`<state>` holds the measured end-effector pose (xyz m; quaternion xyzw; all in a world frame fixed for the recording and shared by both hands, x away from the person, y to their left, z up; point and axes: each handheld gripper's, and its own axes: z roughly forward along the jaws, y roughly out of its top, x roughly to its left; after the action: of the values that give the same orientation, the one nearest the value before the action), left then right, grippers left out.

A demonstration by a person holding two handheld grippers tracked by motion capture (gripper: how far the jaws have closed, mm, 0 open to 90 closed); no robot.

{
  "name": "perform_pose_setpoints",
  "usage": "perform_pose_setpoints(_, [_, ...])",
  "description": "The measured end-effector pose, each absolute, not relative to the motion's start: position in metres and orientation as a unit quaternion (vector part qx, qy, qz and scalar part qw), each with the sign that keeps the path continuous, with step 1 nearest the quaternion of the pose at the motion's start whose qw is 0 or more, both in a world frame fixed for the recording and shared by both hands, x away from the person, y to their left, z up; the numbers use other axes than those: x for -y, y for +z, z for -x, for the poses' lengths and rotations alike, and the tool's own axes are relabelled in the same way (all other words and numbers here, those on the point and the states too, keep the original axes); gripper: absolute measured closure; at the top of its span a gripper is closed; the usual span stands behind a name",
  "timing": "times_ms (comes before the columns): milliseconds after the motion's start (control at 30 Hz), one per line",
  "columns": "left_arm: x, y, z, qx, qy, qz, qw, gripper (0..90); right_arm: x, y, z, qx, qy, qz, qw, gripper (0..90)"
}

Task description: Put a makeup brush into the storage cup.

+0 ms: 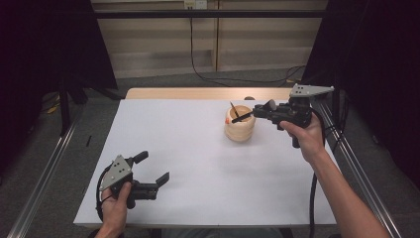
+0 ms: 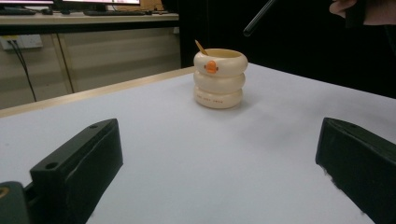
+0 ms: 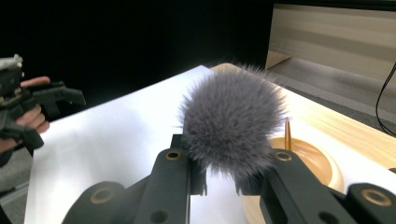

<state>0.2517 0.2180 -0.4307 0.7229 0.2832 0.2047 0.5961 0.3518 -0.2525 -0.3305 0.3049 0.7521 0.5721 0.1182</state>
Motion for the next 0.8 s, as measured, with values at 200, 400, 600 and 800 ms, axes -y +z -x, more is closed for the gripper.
perform_pose_setpoints(200, [-0.219, -0.431, -0.251, -0.282, 0.204, -0.72, 0.601, 0.7, 0.254, -0.328, -0.361, -0.756, 0.559, -0.316, 0.125, 76.9])
perform_pose_setpoints(400, [-0.222, -0.431, -0.252, -0.282, 0.208, -0.717, 0.603, 0.5, 0.26, -0.327, -0.372, -0.757, 0.541, -0.342, 0.135, 76.8])
perform_pose_setpoints(600, [-0.225, -0.432, -0.254, -0.29, 0.208, -0.714, 0.603, 0.8, 0.263, -0.325, -0.382, -0.761, 0.525, -0.354, 0.143, 76.9])
perform_pose_setpoints(800, [-0.226, -0.431, -0.254, -0.288, 0.206, -0.714, 0.604, 0.8, 0.262, -0.328, -0.393, -0.771, 0.5, -0.365, 0.145, 76.8])
